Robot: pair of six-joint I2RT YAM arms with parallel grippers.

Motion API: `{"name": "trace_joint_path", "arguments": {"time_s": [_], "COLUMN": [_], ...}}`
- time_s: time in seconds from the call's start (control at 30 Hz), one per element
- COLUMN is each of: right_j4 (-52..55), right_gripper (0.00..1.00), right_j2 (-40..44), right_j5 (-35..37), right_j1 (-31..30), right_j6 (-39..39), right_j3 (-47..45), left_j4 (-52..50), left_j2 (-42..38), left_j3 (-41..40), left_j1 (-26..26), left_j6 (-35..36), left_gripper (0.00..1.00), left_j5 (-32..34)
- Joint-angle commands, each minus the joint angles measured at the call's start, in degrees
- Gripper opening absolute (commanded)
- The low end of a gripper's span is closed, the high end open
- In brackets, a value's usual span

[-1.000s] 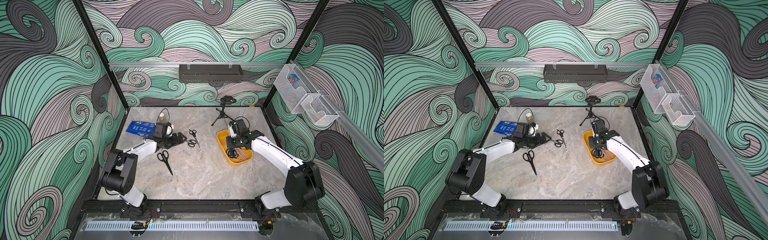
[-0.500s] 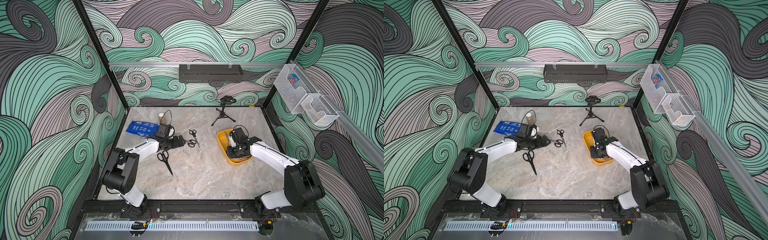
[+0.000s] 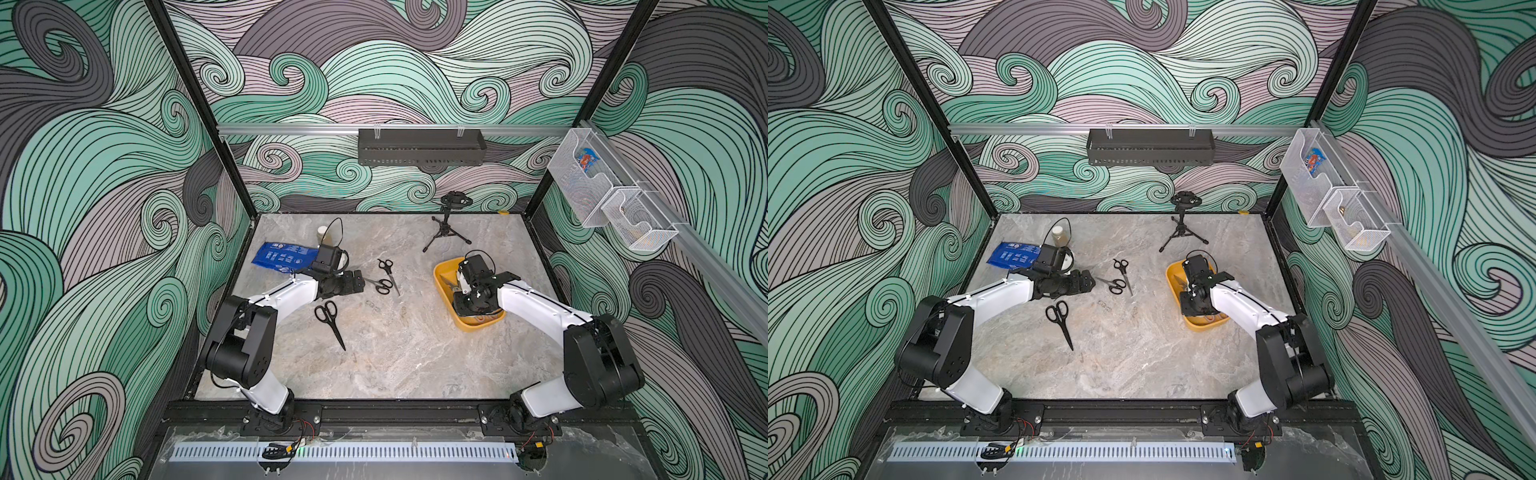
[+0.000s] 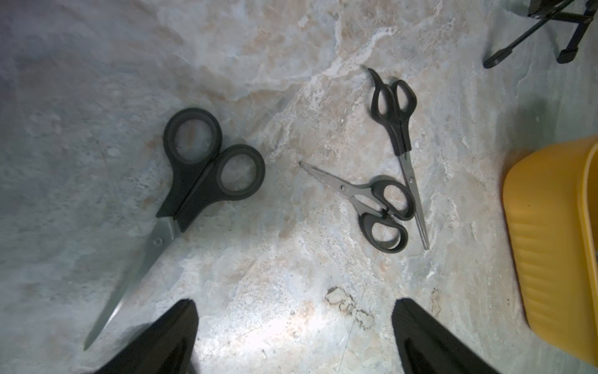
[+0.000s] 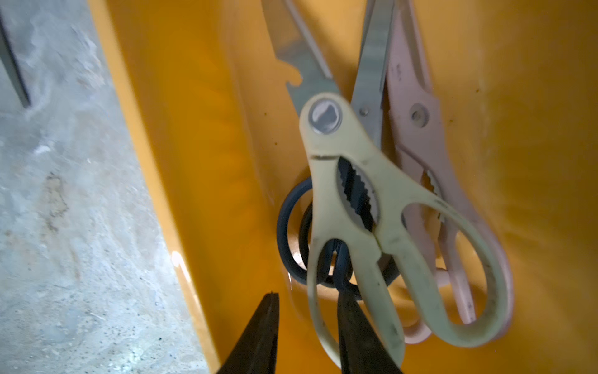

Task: Put the scissors into the storage box
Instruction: Place the scissors in the storage box.

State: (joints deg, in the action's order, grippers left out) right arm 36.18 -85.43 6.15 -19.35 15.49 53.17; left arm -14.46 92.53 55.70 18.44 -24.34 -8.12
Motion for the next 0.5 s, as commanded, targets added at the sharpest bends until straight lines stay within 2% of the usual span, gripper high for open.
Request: {"name": "trace_joint_path", "arguments": {"time_s": [0.0, 0.13, 0.23, 0.37, 0.47], "right_j4": [-0.40, -0.41, -0.50, -0.61, -1.28], "right_gripper": [0.39, 0.41, 0.42, 0.42, 0.42], "right_j2": [2.81, 3.34, 2.39, 0.71, -0.20], "right_j5": [1.09, 0.75, -0.84, -3.07, -4.56], "right_j1": [0.50, 0.53, 0.51, 0.37, 0.22], "right_j6": [-0.06, -0.29, -0.72, -0.96, -1.25], "right_j3": [3.65, 7.51, 10.14, 12.53, 13.10], "left_j4": [-2.16, -6.09, -11.37, -13.47, -13.28], "left_j2": [0.52, 5.72, 11.60, 15.82, 16.75], "left_j3": [4.61, 12.32, 19.10, 22.26, 22.65], "left_j1": [-0.13, -0.57, -2.02, -3.84, -4.28], "left_j6": [2.31, 6.91, 8.90, 9.07, 9.40], "left_gripper": [0.97, 0.73, 0.58, 0.47, 0.44], "left_j5": [5.70, 11.94, 11.67, 11.83, 14.63]}}
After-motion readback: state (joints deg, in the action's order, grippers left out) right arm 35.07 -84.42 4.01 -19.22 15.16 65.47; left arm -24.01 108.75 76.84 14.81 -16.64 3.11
